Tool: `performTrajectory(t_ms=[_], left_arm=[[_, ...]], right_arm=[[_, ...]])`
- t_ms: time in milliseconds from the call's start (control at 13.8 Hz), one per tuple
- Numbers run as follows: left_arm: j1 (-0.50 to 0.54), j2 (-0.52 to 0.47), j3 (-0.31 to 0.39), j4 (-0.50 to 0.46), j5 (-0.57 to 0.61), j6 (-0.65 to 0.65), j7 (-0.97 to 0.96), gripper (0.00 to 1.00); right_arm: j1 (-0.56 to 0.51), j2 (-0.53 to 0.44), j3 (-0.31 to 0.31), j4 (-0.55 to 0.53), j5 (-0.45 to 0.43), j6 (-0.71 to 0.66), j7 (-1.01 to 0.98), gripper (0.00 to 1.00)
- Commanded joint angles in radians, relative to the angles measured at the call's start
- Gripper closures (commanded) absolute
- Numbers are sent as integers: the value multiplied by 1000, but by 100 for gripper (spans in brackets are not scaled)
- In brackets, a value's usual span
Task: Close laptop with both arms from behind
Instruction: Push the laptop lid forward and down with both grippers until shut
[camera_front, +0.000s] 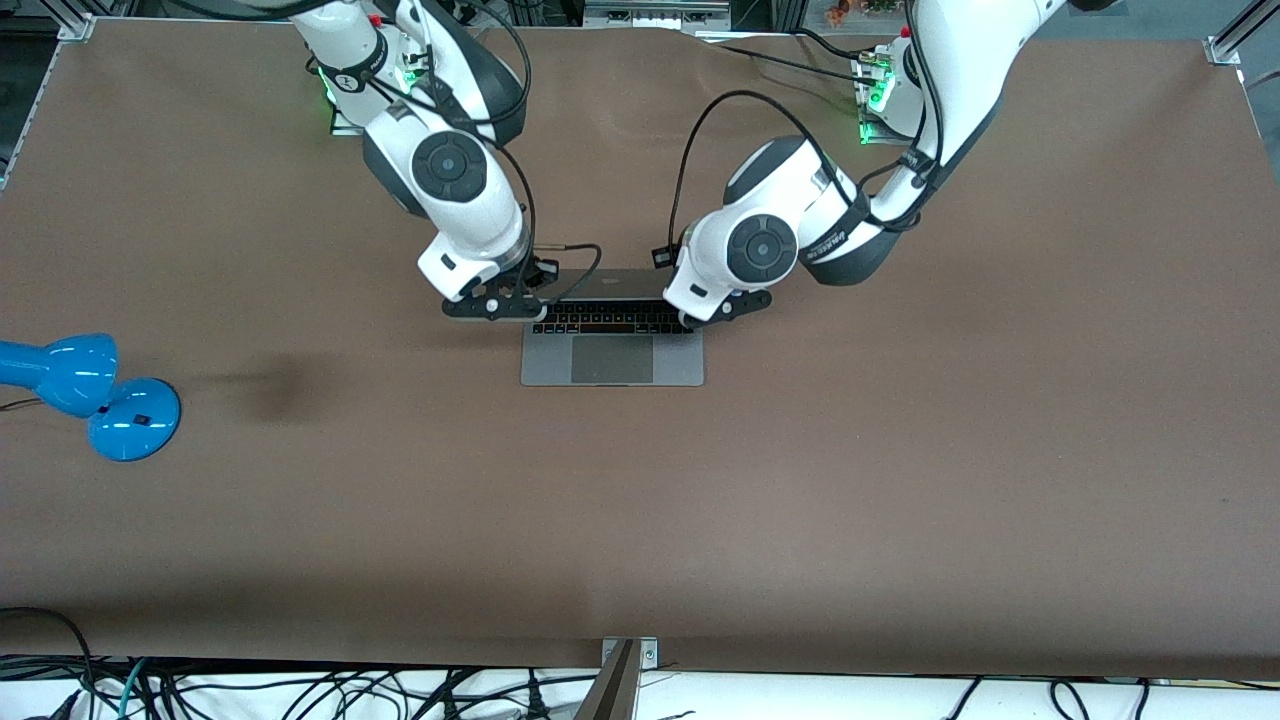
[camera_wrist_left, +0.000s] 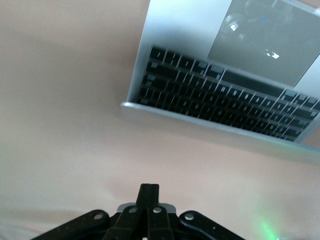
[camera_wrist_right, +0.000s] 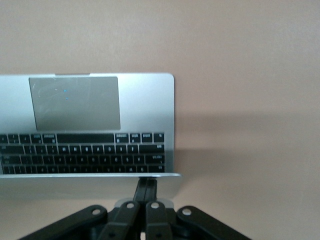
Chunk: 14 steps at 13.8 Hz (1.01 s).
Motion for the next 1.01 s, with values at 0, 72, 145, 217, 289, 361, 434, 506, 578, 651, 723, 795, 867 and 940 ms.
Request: performTrajectory(t_ms=[0,72,145,217,289,361,434,506,578,651,723,795,867,940], left_arm=[[-13,100,16,106,53,-3,-3,100],[-13,111,22,112,60,11,1,100],[-11,121,24,113,67,34,1,100],[-13,131,33,113,69,55,3,100],[-13,141,42,115,72,75,4,100],[-14,157,50,117,90,90,4,100],[-14,177,50,132,113,98,4,100],[-14,199,52,152,130,98,3,100],[-25,219,55,167,144,100,3,100],[-34,236,64,184,156,103,3,100],[-48,252,74,199,161,107,3,100],[-57,262,90,205,161,117,3,100],[-71,266,107,205,161,135,4,100],[-80,275,119,205,159,150,4,100]], right_arm=[[1,93,-3,84,-29,-7,-8,100],[3,113,-14,102,-44,-7,-7,100],[3,136,-14,123,-64,-7,-8,100],[3,159,-15,142,-72,-7,-8,100],[3,182,-15,157,-75,-4,-7,100],[3,213,-17,177,-98,-4,-6,100],[3,250,-17,208,-124,-4,-10,100],[3,280,-17,240,-138,-7,-8,100],[3,299,-17,257,-142,-7,-10,100],[3,316,-26,265,-144,-5,-11,100],[4,327,-47,269,-141,-4,-13,100],[7,337,-57,269,-143,-2,-8,100],[7,354,-58,268,-146,0,-7,100],[7,382,-58,269,-170,1,-8,100]])
